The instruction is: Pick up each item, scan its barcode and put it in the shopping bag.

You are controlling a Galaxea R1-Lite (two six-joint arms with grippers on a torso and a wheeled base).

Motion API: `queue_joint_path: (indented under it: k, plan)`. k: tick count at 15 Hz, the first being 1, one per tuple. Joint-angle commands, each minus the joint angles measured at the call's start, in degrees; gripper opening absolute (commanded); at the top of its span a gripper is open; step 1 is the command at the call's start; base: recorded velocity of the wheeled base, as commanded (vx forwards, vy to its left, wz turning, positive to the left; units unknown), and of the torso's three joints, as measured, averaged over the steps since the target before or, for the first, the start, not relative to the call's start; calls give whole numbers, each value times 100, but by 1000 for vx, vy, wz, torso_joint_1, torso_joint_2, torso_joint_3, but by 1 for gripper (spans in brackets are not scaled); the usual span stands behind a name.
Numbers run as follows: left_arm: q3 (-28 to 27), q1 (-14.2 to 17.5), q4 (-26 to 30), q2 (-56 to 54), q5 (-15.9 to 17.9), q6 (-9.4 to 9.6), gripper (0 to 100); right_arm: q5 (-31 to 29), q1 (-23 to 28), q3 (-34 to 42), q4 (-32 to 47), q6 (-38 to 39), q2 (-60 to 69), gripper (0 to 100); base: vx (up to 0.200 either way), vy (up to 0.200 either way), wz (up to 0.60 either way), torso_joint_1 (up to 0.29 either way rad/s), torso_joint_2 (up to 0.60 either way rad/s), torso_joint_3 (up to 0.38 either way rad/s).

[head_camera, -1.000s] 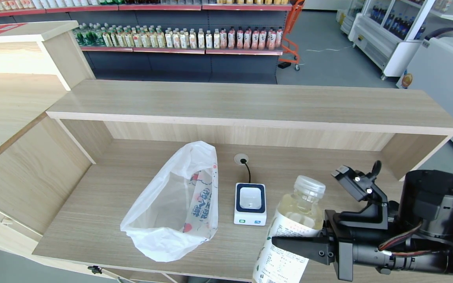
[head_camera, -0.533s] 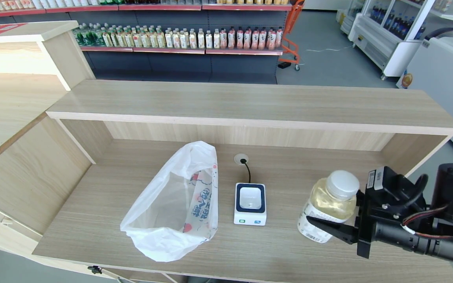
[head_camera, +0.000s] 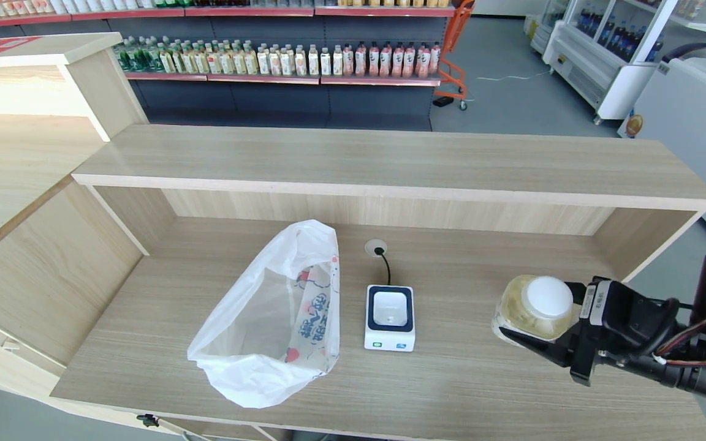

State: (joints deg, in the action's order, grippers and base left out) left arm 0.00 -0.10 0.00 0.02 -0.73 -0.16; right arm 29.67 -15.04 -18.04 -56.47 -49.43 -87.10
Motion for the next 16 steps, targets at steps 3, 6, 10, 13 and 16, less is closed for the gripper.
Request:
queue_joint_path:
  k: [3, 6, 10, 13, 16]
  plan:
    - [0, 1, 0, -2, -6, -2, 100, -5, 80, 64, -400, -1024, -149, 0, 0, 0, 0, 0, 0, 0]
    - [0, 1, 0, -2, -6, -2, 100, -14, 89, 73, -523, -1455, -123, 0, 0, 0, 0, 0, 0, 0]
    - [0, 1, 0, -2, 3, 16, 100, -23, 89, 73, -550, -1508, -140, 0, 0, 0, 0, 0, 0, 0]
    - [0, 1, 0, -2, -6, -37, 100, -23, 124, 73, -550, -1499, -132, 0, 0, 67, 0, -2, 2, -2]
    - [0, 1, 0, -2, -6, -19, 100, -14, 168, 38, -550, -1490, -132, 0, 0, 200, 0, -7, 2, 7]
